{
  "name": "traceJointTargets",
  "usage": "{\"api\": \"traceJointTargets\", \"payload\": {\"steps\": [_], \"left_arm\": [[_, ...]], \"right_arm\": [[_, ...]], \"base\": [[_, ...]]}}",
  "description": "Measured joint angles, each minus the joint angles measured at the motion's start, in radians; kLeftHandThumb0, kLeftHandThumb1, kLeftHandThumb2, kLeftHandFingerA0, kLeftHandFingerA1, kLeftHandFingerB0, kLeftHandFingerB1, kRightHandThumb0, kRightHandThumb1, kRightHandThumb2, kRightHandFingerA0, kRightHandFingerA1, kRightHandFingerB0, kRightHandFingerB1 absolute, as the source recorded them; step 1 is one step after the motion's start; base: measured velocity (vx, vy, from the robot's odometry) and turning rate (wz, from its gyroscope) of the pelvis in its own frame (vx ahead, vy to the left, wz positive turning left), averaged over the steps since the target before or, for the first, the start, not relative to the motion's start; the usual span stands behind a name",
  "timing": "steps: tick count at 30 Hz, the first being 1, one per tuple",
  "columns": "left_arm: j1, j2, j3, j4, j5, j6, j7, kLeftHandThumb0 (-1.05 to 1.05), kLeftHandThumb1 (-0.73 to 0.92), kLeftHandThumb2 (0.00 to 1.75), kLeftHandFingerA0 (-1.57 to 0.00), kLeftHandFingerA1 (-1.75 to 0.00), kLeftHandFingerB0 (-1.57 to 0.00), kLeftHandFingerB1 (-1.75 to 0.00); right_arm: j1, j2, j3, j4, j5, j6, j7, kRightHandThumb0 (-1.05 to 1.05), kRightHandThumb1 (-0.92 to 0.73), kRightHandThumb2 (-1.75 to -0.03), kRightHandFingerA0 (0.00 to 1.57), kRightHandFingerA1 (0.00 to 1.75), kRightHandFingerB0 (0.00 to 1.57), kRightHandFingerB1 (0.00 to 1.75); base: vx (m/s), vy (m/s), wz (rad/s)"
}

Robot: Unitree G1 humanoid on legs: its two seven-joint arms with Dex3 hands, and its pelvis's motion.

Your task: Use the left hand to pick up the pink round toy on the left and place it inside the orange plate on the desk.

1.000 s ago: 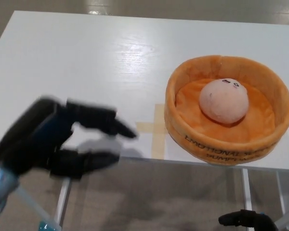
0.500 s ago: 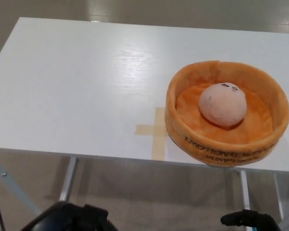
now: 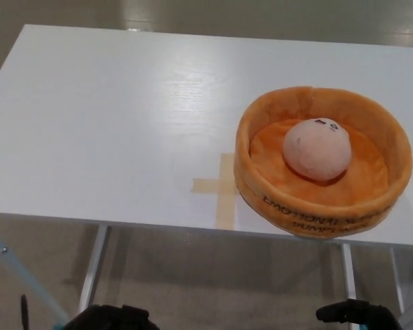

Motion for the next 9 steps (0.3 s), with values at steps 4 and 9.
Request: {"api": "traceJointTargets", "payload": {"steps": [4,9], "left_arm": [[-0.036,-0.012,-0.012,0.100,0.020,0.005,0.043,-0.20,0.81,0.69,-0.75,-1.45,-0.79,-0.70],[-0.067,-0.046,-0.013,0.284,0.050,-0.001,0.152,-0.26,0.80,0.67,-0.75,-1.47,-0.79,-0.77]], "right_arm": [[0.000,0.000,0.000,0.000,0.000,0.000,0.000,-0.15,-0.60,-0.62,0.75,0.97,0.68,0.82],[0.001,-0.001,0.001,0.000,0.000,0.000,0.000,-0.22,-0.46,-0.86,0.77,0.91,0.66,0.81]], "base": [[0.00,0.000,0.00],[0.00,0.000,0.00]]}}
